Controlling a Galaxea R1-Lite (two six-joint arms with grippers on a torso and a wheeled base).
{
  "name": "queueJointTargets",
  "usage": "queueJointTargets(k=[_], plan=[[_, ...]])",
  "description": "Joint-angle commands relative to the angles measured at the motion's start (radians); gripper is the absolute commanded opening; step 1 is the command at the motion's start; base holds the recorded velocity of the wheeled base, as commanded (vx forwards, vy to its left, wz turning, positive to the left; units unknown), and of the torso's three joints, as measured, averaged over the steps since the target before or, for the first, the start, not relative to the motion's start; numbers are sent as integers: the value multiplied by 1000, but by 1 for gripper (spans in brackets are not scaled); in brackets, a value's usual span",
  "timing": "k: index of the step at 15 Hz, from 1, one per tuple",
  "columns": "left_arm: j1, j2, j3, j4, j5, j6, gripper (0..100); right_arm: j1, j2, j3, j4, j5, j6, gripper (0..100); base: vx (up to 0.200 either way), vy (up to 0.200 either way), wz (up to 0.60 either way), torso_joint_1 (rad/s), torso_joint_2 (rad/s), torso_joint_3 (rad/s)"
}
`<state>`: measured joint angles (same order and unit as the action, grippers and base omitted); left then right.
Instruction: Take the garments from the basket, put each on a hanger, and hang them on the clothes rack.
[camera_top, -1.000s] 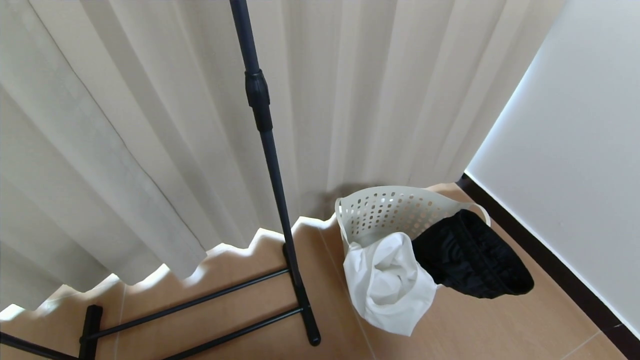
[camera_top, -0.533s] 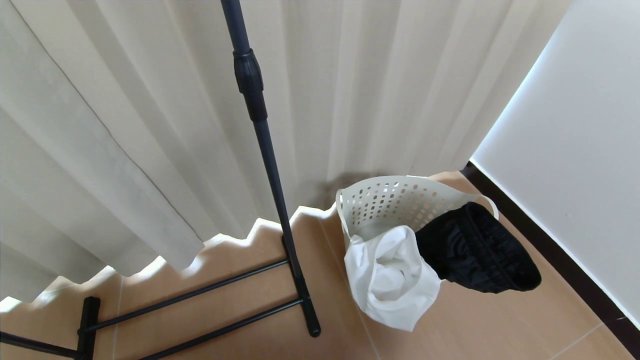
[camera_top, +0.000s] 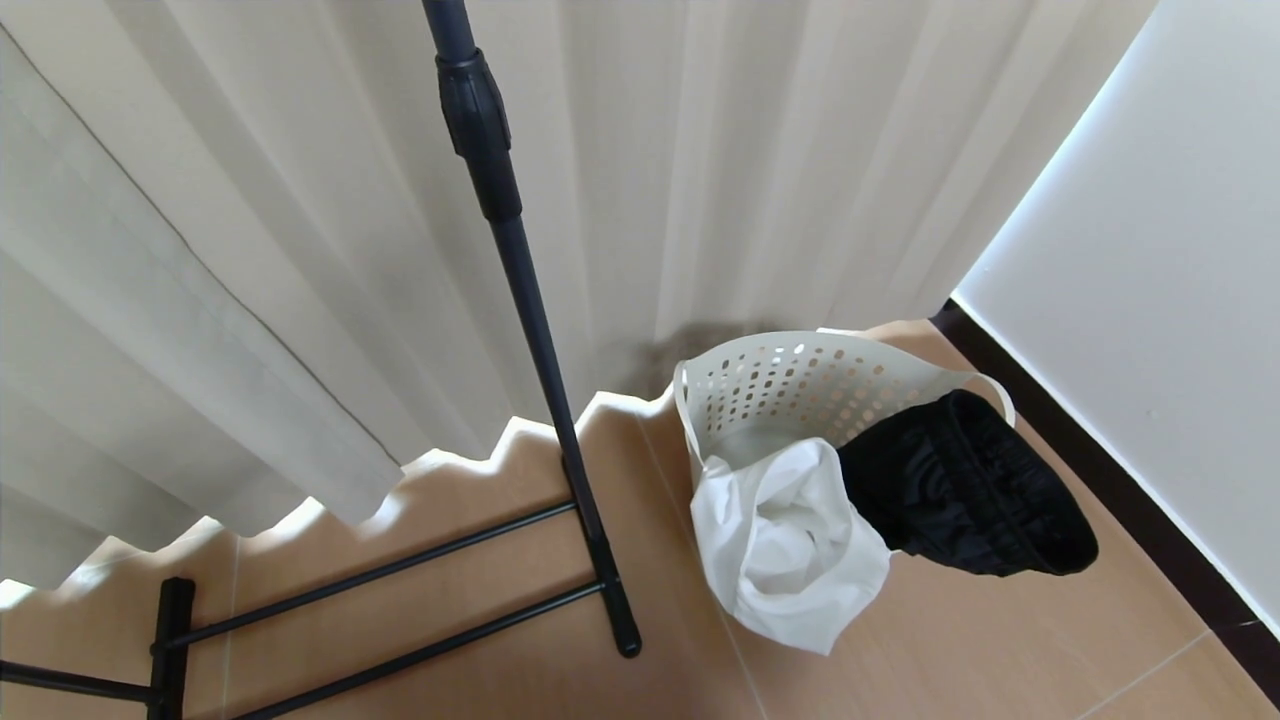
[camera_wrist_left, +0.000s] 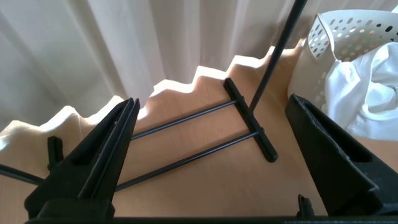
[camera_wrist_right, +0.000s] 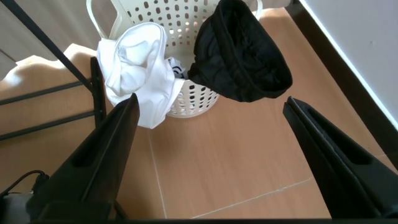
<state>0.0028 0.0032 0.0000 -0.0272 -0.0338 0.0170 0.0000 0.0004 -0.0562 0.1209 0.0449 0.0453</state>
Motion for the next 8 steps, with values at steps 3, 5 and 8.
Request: queueJointTargets(k=[3,5,8], plan=[[0,1,0,0,8,-9,100,0,0,-2,2,1,-13,100,0,0,0,2,4,-186],[0,1,0,0,11,-9,100,-9,47,-5,13,-11,-21,100,0,0,0,0,7,-105],[0,1,0,0,9,-6,100,52,635,-105,-176,6,-15,100,0,0,0,0,0,0]])
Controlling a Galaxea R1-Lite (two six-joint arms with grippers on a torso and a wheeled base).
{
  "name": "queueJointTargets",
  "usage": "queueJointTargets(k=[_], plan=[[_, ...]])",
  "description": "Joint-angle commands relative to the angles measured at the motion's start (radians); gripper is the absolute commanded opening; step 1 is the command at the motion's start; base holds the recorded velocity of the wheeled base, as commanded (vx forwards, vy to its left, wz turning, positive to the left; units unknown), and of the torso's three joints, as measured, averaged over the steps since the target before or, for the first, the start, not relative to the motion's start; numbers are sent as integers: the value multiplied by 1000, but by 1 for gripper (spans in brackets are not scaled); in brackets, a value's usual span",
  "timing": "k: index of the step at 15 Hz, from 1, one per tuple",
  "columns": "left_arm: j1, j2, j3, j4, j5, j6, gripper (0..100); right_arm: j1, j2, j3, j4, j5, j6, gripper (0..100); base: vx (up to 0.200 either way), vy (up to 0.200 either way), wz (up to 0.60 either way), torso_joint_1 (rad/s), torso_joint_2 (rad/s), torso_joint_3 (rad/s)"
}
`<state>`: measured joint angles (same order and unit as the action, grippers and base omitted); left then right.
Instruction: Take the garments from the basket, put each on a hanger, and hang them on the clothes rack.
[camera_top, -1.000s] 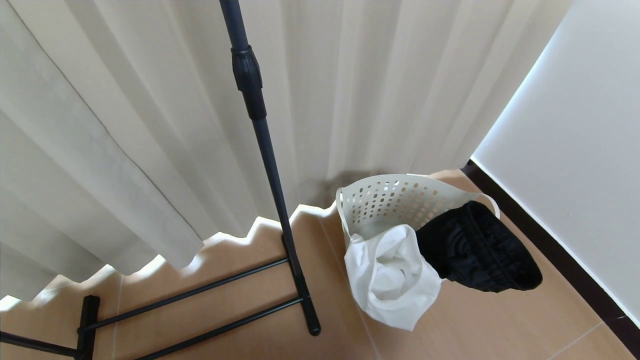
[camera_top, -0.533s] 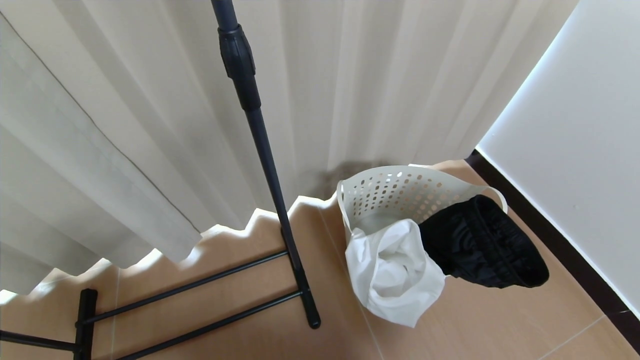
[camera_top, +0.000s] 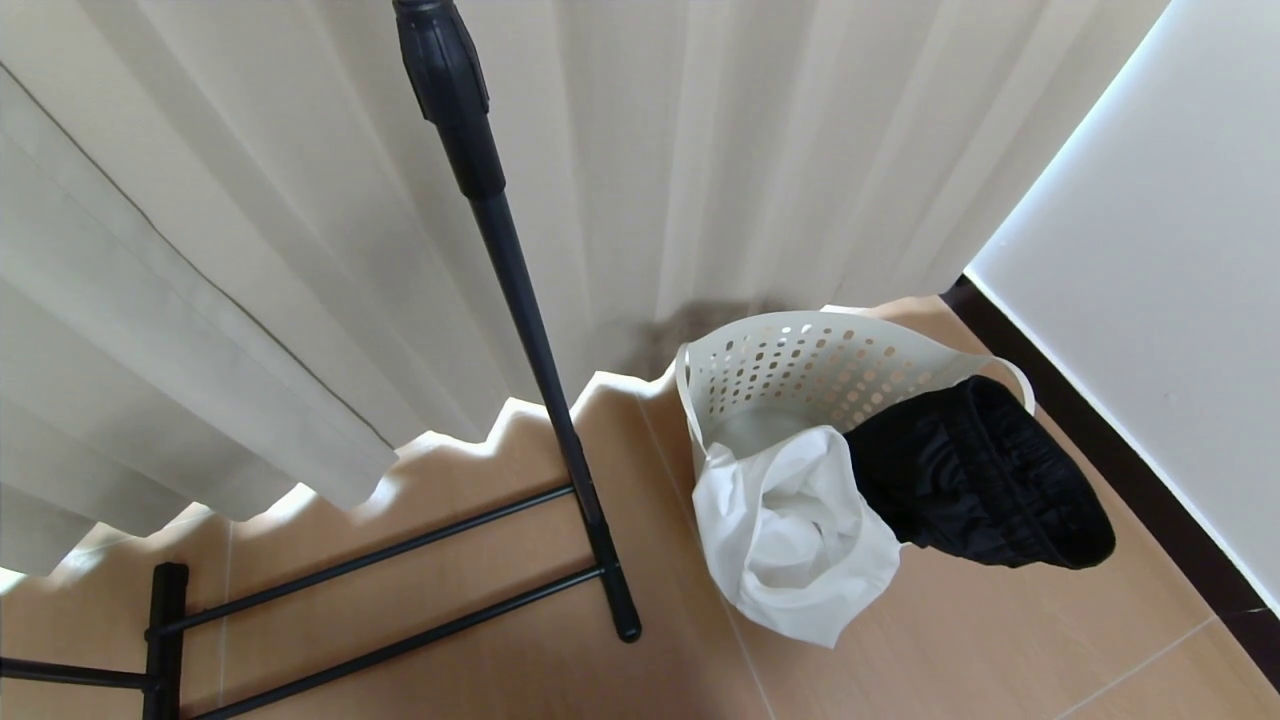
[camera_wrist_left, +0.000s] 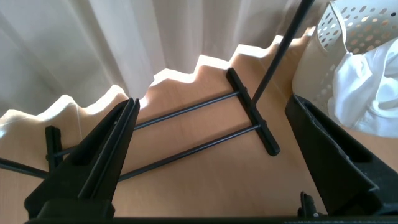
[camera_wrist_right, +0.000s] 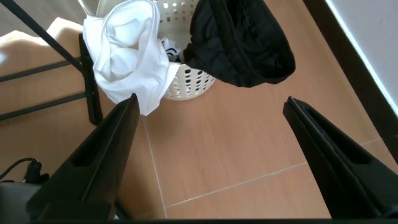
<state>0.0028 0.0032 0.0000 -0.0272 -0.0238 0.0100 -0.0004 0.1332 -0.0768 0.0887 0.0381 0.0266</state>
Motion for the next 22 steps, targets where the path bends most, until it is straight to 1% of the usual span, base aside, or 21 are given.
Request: queueJointTargets(k=[1,2,3,4,5,6,7,8,9,11,12,14,15,16,22], plan=[[0,1,0,0,-1,1,100,88,686,-138,-242,14,-8,100,0,0,0,0,0,0],[0,1,0,0,-2,1,100,128,872,-233,-287,9,-48,100,0,0,0,0,0,0],[0,1,0,0,-2,-1,100,169,1069,-373,-271,0,-142,100,0,0,0,0,0,0],[0,1,0,0,-4,1,100,180,1208,-474,-236,-20,-251,100,0,0,0,0,0,0],[0,0,0,0,-4,1,100,185,1344,-580,-202,-64,-390,100,0,0,0,0,0,0],[0,0,0,0,-4,-1,100,203,1422,-633,-196,-101,-479,100,0,0,0,0,0,0],[0,0,0,0,-2,-1,100,243,1497,-673,-207,-122,-527,100,0,0,0,0,0,0],[0,1,0,0,-1,-1,100,295,1589,-733,-213,-136,-539,100,0,0,0,0,0,0],[0,1,0,0,-1,-1,100,343,1646,-782,-215,-167,-537,100,0,0,0,0,0,0],[0,1,0,0,-2,-1,100,401,1724,-848,-219,-234,-531,100,0,0,0,0,0,0],[0,1,0,0,-2,-1,100,425,1793,-906,-227,-287,-524,100,0,0,0,0,0,0],[0,1,0,0,-4,-1,100,433,1872,-986,-227,-314,-519,100,0,0,0,0,0,0],[0,1,0,0,-4,-1,100,433,1887,-1005,-227,-323,-519,100,0,0,0,0,0,0],[0,1,0,0,-4,-1,100,433,1930,-1063,-227,-356,-519,100,0,0,0,0,0,0],[0,1,0,0,-4,-1,100,422,2008,-1213,-227,-408,-521,100,0,0,0,0,0,0]])
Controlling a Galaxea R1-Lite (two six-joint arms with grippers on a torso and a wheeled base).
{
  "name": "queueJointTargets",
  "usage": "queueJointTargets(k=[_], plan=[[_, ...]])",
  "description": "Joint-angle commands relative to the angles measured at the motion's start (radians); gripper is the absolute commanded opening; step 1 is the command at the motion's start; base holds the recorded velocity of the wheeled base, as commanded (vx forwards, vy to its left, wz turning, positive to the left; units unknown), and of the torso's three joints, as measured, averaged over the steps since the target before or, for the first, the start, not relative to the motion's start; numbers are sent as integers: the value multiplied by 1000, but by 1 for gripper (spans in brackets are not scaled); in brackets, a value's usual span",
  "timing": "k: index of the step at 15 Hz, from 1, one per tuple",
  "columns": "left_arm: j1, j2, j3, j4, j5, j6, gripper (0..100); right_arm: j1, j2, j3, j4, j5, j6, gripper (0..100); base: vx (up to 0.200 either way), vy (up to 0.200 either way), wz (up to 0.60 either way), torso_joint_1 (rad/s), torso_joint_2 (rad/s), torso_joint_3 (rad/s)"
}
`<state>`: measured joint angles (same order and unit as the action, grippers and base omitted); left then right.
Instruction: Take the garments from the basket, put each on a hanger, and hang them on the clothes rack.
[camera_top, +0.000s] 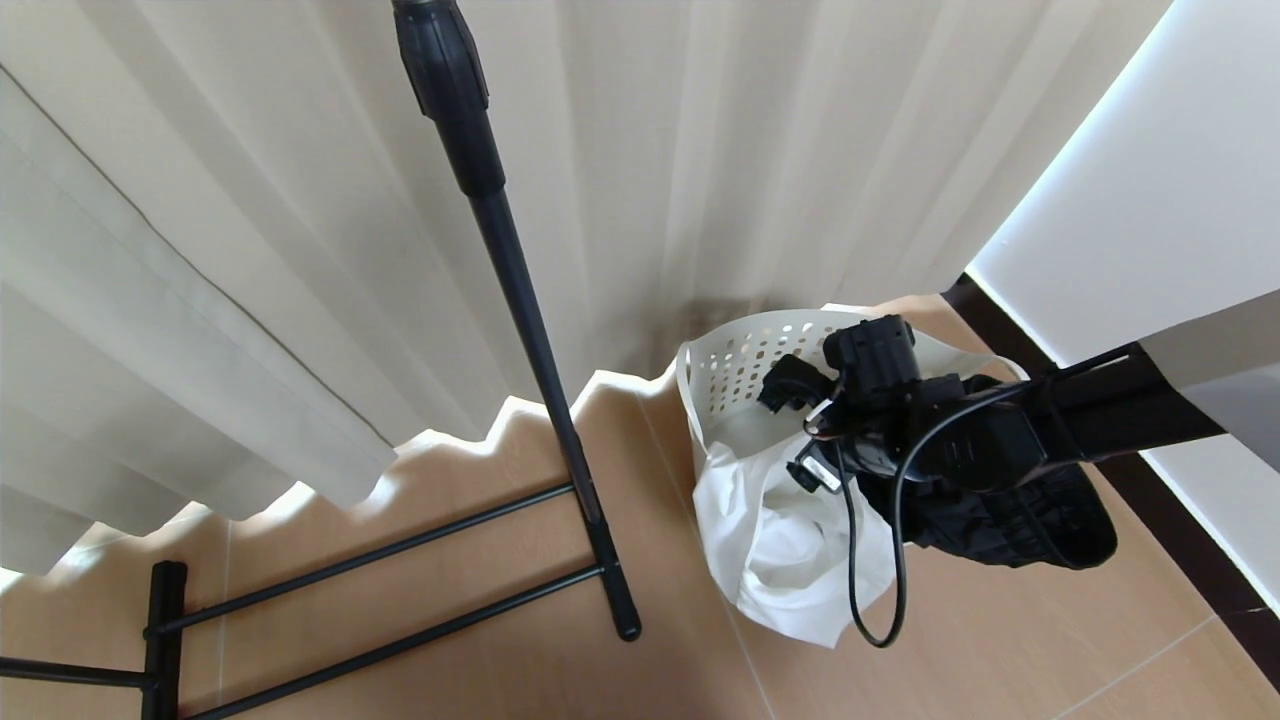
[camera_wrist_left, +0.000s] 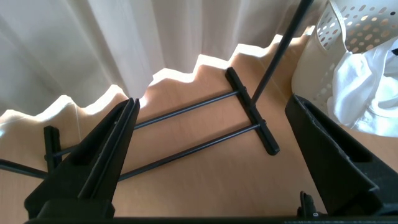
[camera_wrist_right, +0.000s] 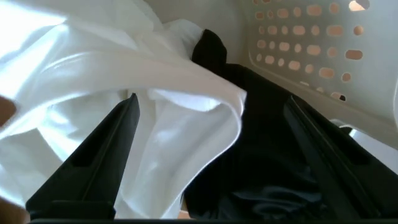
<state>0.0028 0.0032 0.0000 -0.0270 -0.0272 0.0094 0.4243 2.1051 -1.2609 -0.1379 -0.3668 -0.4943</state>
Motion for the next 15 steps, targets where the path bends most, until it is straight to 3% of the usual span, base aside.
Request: queueJointTargets(k=[1,14,15], plan=[[0,1,0,-1,0,0,100,-7,41,-45,0,-12,-1,100,0,0,0,0,0,0],[0,0,0,-1,0,1,100,-45,108,-130,-2,-43,-18,100,0,0,0,0,0,0],[0,0,0,-1,-2,1,100,-45,108,-129,0,-43,-18,0,0,0,0,0,0,0]])
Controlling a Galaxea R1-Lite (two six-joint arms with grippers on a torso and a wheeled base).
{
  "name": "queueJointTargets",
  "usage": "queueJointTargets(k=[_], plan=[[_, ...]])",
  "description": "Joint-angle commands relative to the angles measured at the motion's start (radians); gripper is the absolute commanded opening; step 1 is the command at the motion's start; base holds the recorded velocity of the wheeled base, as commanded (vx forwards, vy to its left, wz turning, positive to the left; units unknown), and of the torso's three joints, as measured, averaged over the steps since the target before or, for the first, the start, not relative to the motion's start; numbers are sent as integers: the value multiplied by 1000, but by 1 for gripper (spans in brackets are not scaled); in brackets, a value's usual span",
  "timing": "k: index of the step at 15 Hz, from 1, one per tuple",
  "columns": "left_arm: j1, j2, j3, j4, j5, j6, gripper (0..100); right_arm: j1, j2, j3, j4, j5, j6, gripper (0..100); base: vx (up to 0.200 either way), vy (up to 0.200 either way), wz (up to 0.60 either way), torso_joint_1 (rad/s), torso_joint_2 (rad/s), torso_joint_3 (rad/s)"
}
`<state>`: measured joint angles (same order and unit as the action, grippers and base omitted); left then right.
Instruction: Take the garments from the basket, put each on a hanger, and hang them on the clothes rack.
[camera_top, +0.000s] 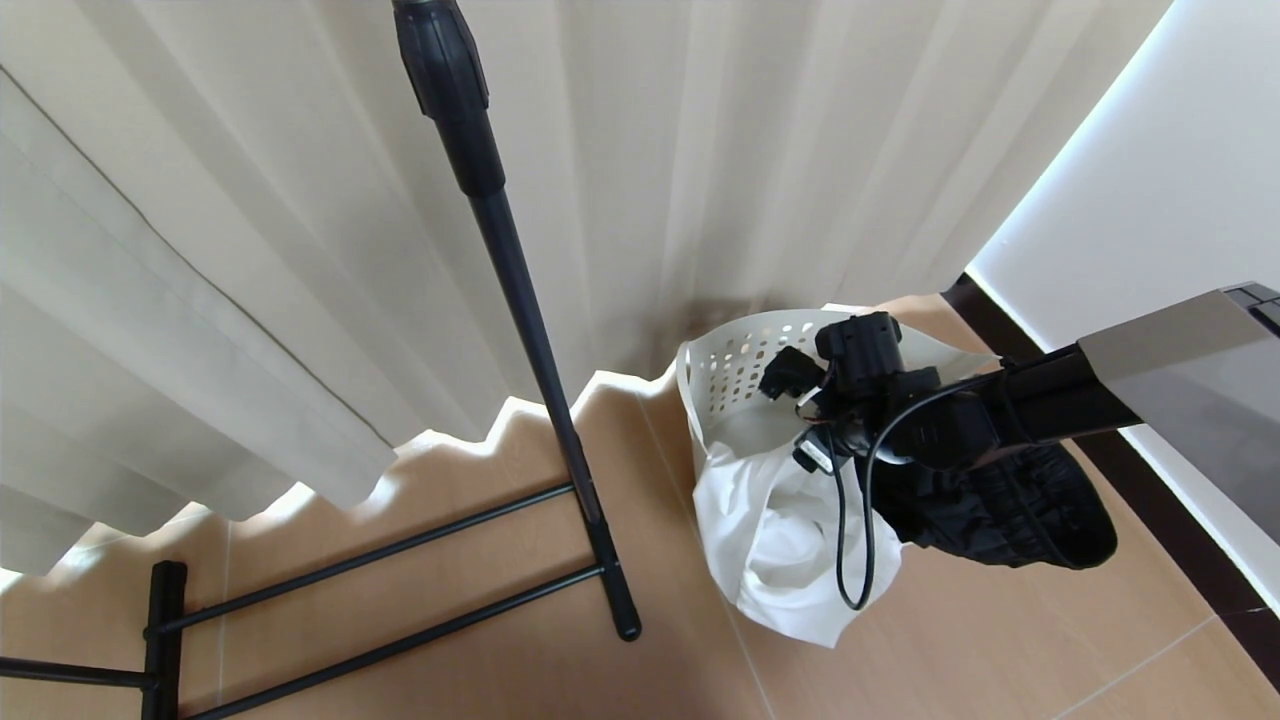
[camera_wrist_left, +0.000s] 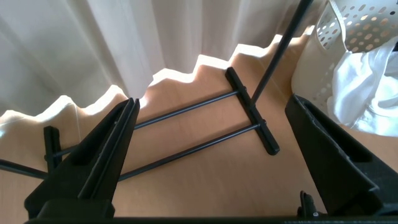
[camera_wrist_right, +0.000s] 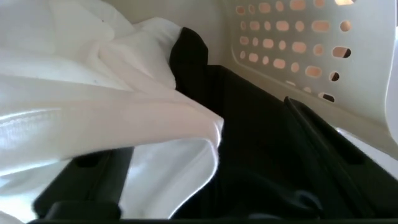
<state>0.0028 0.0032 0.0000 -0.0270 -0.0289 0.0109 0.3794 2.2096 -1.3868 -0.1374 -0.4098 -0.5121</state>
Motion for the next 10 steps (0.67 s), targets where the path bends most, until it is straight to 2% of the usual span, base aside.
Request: queueJointTargets(k=[1,4,6,7,8,9,10], plan=[[0,1,0,-1,1,0,100,0,7,-3,-2,0,1,0,0,0,0,0,0,0],[0,0,0,-1,1,0,100,0,-1,18,-7,8,9,0,0,0,0,0,0,0],[0,1,0,-1,1,0,100,-7,-31,88,-100,16,27,0,0,0,0,0,0,0],[0,0,0,-1,1,0,100,-7,-67,155,-177,35,35,0,0,0,0,0,0,0],[0,0,0,-1,1,0,100,-7,-67,155,-177,35,35,0,0,0,0,0,0,0],[0,1,0,-1,0,0,100,-7,-208,334,-307,117,58,0,0,0,0,0,0,0],[0,1,0,-1,0,0,100,-2,-294,427,-360,157,99,0,0,0,0,0,0,0]])
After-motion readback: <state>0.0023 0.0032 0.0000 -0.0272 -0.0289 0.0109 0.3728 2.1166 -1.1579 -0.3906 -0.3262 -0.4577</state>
